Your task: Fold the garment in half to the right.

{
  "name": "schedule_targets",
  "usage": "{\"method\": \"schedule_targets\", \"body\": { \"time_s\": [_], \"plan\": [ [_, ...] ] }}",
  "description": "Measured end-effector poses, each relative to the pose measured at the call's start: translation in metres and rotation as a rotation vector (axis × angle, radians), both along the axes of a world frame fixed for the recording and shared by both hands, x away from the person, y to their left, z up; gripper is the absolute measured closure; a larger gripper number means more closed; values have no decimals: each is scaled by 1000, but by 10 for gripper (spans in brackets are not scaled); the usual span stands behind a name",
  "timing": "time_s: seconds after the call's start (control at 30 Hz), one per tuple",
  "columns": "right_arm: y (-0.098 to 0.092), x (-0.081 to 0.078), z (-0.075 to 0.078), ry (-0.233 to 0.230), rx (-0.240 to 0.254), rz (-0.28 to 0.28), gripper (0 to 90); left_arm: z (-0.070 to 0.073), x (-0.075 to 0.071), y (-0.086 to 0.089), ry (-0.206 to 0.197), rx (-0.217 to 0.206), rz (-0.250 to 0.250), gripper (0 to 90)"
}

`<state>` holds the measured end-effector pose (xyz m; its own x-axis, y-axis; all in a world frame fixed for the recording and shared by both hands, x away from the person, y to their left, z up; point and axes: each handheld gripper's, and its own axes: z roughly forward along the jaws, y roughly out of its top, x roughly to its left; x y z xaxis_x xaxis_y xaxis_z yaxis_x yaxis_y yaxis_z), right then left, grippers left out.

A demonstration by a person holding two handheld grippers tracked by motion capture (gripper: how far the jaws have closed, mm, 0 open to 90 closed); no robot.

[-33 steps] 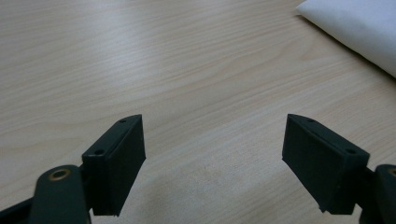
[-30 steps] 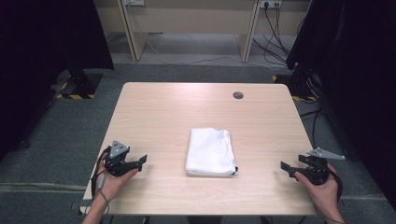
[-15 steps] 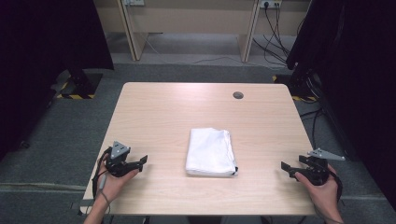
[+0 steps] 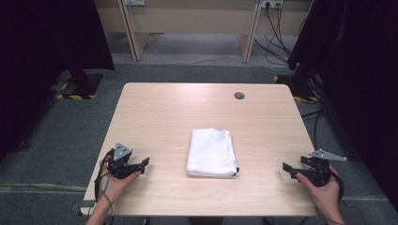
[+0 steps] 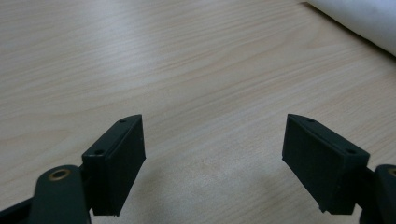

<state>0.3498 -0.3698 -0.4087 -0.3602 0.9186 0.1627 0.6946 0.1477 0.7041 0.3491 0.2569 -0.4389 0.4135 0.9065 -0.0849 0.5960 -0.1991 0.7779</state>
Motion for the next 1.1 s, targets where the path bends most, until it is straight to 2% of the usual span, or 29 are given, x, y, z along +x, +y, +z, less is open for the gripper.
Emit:
{"method": "schedule_targets", "body": {
  "time_s": [0.17,0.23,0.77,1.1],
  "plan": [
    [2,1,0,11,-12,7,85,0,0,0,-2,5,11,204],
    [3,1,-1,16,-20,10,85,0,-1,-1,-14,18,17,204],
    [5,2,-1,25,-45,9,84,0,-3,-8,-22,77,4,203],
    [5,2,-1,24,-44,2,80,0,-4,-9,-24,82,0,203]
  ]
}}
